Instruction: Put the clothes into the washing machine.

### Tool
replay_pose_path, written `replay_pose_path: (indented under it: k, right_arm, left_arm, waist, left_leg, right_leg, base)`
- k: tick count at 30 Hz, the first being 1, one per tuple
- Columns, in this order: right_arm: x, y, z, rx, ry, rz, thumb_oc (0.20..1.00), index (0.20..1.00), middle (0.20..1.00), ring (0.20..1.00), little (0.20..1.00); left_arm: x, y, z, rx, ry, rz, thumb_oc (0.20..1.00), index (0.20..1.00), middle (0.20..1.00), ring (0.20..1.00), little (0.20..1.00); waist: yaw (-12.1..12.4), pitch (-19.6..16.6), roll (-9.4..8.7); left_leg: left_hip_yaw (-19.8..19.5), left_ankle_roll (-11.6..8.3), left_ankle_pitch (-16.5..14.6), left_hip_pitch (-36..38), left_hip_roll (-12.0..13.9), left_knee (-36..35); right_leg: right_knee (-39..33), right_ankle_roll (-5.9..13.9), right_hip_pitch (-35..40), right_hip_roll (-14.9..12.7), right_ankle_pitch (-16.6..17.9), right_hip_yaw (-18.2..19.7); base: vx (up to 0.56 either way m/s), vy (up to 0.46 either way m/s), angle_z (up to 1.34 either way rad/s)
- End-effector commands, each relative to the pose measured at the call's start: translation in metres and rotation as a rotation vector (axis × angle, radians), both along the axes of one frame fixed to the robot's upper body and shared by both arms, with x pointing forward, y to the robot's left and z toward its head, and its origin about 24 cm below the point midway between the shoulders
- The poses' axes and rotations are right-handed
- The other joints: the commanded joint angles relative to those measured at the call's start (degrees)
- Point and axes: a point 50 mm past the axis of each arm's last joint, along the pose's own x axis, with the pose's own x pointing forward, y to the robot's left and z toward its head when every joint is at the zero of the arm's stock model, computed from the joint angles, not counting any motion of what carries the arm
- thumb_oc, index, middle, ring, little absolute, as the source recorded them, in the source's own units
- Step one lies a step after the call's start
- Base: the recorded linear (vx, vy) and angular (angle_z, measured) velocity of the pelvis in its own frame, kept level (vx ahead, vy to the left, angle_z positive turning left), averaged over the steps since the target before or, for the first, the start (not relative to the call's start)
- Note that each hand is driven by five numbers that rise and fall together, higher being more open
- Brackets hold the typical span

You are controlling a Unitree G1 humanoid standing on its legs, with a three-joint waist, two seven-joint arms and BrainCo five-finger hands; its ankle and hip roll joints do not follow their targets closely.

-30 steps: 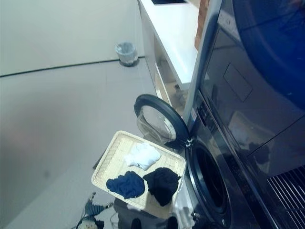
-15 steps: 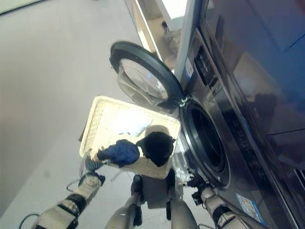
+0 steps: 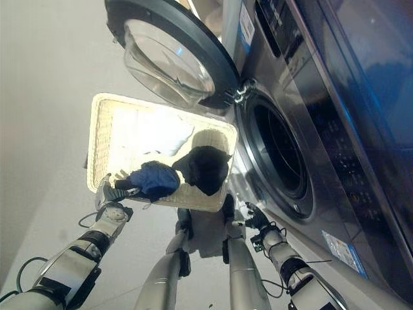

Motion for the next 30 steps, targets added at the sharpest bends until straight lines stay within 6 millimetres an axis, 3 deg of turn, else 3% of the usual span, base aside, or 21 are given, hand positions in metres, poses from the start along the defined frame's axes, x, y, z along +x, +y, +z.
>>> replay_pose_path:
  k: [1,5,6,10,11,13,16,17,19,22,30]
  right_arm:
    - [0.006,0.005,0.015,0.045,-0.076,0.027,1.0,1.0,1.0,1.0,1.0]
    - [0.008,0.006,0.018,0.051,-0.086,0.03,1.0,1.0,1.0,1.0,1.0]
    - [0.008,0.005,0.022,0.045,-0.093,0.041,1.0,1.0,1.0,1.0,1.0]
    - [0.009,0.002,0.025,0.044,-0.097,0.047,1.0,1.0,1.0,1.0,1.0]
    - [0.009,0.002,0.026,0.052,-0.106,0.049,1.0,1.0,1.0,1.0,1.0]
    - [0.009,0.001,0.027,0.054,-0.108,0.05,1.0,1.0,1.0,1.0,1.0]
    - [0.007,0.002,0.026,0.074,-0.115,0.05,1.0,1.0,1.0,1.0,1.0]
    - [0.006,0.005,0.024,0.092,-0.121,0.05,1.0,1.0,1.0,1.0,1.0]
    - [0.005,0.005,0.024,0.096,-0.121,0.049,1.0,1.0,1.0,1.0,1.0]
    - [0.002,0.018,0.019,0.16,-0.129,0.04,1.0,1.0,1.0,1.0,1.0]
    - [0.003,0.025,0.02,0.196,-0.139,0.048,1.0,1.0,1.0,1.0,1.0]
  left_arm:
    - [-0.001,0.027,0.01,-0.024,0.08,0.072,1.0,1.0,1.0,1.0,1.0]
    - [0.0,0.028,0.009,-0.023,0.166,0.039,1.0,1.0,1.0,1.0,1.0]
    - [0.0,0.027,0.006,0.025,0.299,-0.019,1.0,1.0,1.0,1.0,1.0]
    - [0.004,0.026,0.013,0.068,0.291,-0.033,1.0,1.0,1.0,1.0,1.0]
    - [0.01,0.027,0.024,0.108,0.255,-0.038,1.0,1.0,1.0,1.0,1.0]
    - [0.01,0.028,0.026,0.114,0.245,-0.036,1.0,1.0,1.0,1.0,1.0]
    - [0.018,0.028,0.046,0.083,0.065,0.02,1.0,1.0,1.0,1.0,1.0]
    - [0.023,0.027,0.06,0.005,-0.073,0.065,1.0,1.0,1.0,1.0,1.0]
    - [0.024,0.027,0.062,-0.011,-0.098,0.073,1.0,1.0,1.0,1.0,1.0]
    - [0.031,0.021,0.083,-0.032,-0.259,0.083,1.0,1.0,1.0,1.0,1.0]
    - [0.043,0.002,0.107,0.071,-0.344,-0.008,1.0,1.0,1.0,1.0,1.0]
  waist:
    - [-1.62,-0.5,-3.0]
    - [-2.19,-0.5,-3.16]
    - [-2.85,-0.5,-3.3]
    - [-3.65,-0.5,-3.75]
    - [-4.07,-0.5,-4.19]
    - [-4.12,-0.5,-4.3]
    - [-4.27,-0.5,-5.18]
    - [-4.18,-0.5,-5.74]
    - [-4.16,-0.5,-5.81]
    - [-3.67,-0.5,-7.12]
    - [-3.44,-0.5,-8.1]
  left_leg:
    - [-1.13,-1.26,-6.06,-6.99,-3.6,12.56]
    - [-1.03,-1.3,-6.6,-9.06,-3.54,13.85]
    - [-0.96,-1.31,-7.64,-11.58,-3.19,15.66]
    - [-1.25,-1.27,-8.74,-14.42,-3.13,18.06]
    - [-1.34,-1.31,-9.19,-16.03,-2.97,18.98]
    - [-1.44,-1.34,-9.25,-16.39,-2.96,19.13]
    - [-2.06,-1.49,-9.59,-18.43,-2.89,20.09]
    - [-2.65,-1.6,-9.86,-19.22,-2.83,20.3]
    - [-2.76,-1.61,-9.9,-19.34,-2.83,20.36]
    - [-4.09,-1.93,-10.75,-20.67,-2.85,21.44]
    - [-5.16,-2.31,-10.83,-20.52,-2.84,20.85]
  right_leg:
    - [-0.82,4.01,-3.68,-0.47,2.96,-0.36]
    - [-0.53,4.12,-5.79,-0.53,3.37,-0.11]
    - [-0.08,4.15,-8.4,-0.35,3.6,0.25]
    - [0.85,4.2,-11.3,-0.59,3.83,0.51]
    - [1.04,4.25,-12.81,-0.63,3.9,0.66]
    - [1.01,4.25,-13.11,-0.63,3.95,0.65]
    - [1.07,4.38,-14.82,-0.66,4.33,0.38]
    - [0.96,4.45,-15.48,-0.58,4.36,0.25]
    - [0.97,4.46,-15.59,-0.57,4.37,0.2]
    - [1.06,4.64,-16.31,-0.41,4.47,-0.42]
    - [0.84,4.85,-16.46,-0.26,4.98,-1.08]
  base:
    - [0.02,0.068,-0.08]
    - [0.02,0.05,-0.08]
    - [0.03,0.087,-0.08]
    - [0.04,0.048,-0.17]
    - [0.02,-0.003,-0.09]
    - [0.01,-0.014,-0.09]
    - [0.02,-0.087,-0.05]
    - [-0.01,-0.13,-0.02]
    - [0.0,-0.11,0.0]
    - [0.01,-0.183,0.0]
    - [0.01,-0.077,0.04]
